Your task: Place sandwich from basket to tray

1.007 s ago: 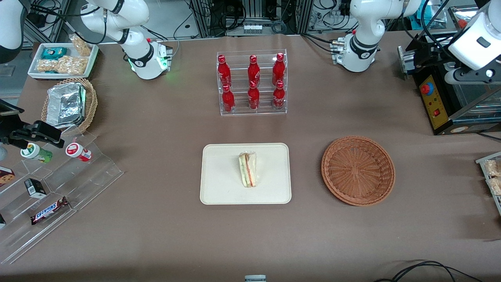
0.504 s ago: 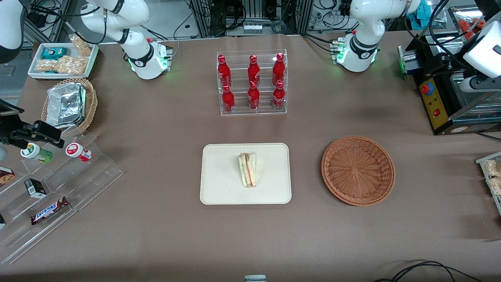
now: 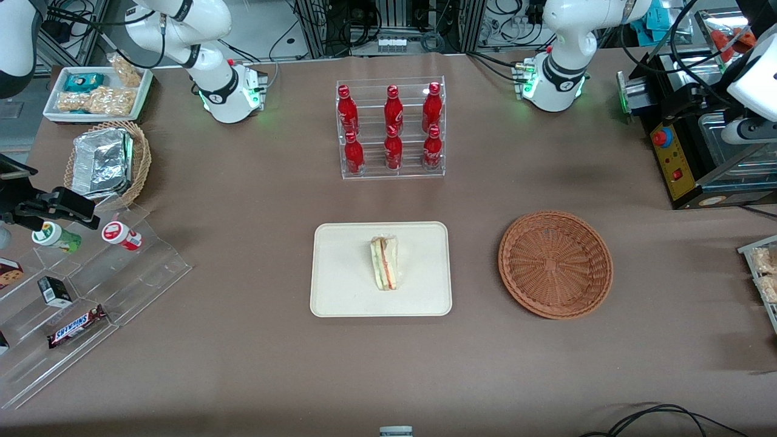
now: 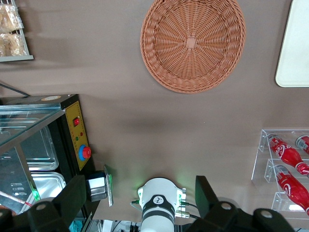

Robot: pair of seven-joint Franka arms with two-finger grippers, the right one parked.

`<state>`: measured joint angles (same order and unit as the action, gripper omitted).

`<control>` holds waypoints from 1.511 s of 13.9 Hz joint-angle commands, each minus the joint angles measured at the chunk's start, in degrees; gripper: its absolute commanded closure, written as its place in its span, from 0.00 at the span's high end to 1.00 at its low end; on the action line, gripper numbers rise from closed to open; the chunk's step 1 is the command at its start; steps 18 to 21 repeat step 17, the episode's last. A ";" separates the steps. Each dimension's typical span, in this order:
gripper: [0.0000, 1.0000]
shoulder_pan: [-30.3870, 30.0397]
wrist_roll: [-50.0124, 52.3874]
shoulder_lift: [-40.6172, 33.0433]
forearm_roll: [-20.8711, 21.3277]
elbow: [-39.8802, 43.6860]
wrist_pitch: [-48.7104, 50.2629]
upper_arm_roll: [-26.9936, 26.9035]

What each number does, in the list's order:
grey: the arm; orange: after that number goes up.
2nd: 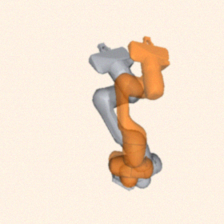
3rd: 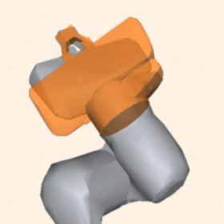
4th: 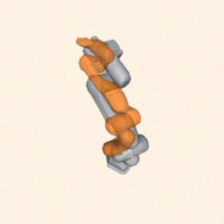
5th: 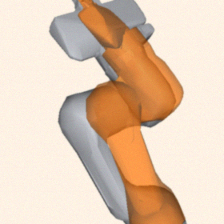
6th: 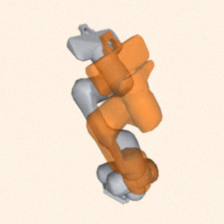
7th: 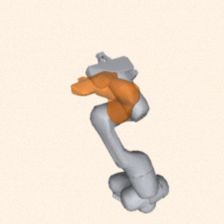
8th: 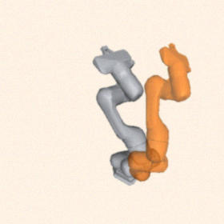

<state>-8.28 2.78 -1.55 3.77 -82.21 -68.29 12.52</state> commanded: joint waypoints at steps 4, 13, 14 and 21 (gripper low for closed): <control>1.00 -0.51 0.47 0.05 0.01 0.03 -0.79 0.84; 1.00 -0.60 0.03 0.23 -0.17 -2.87 -6.95 0.67; 1.00 -0.68 0.03 0.32 -0.17 -2.87 -7.21 0.67; 1.00 -0.51 0.03 0.32 -0.17 -2.96 -8.00 0.67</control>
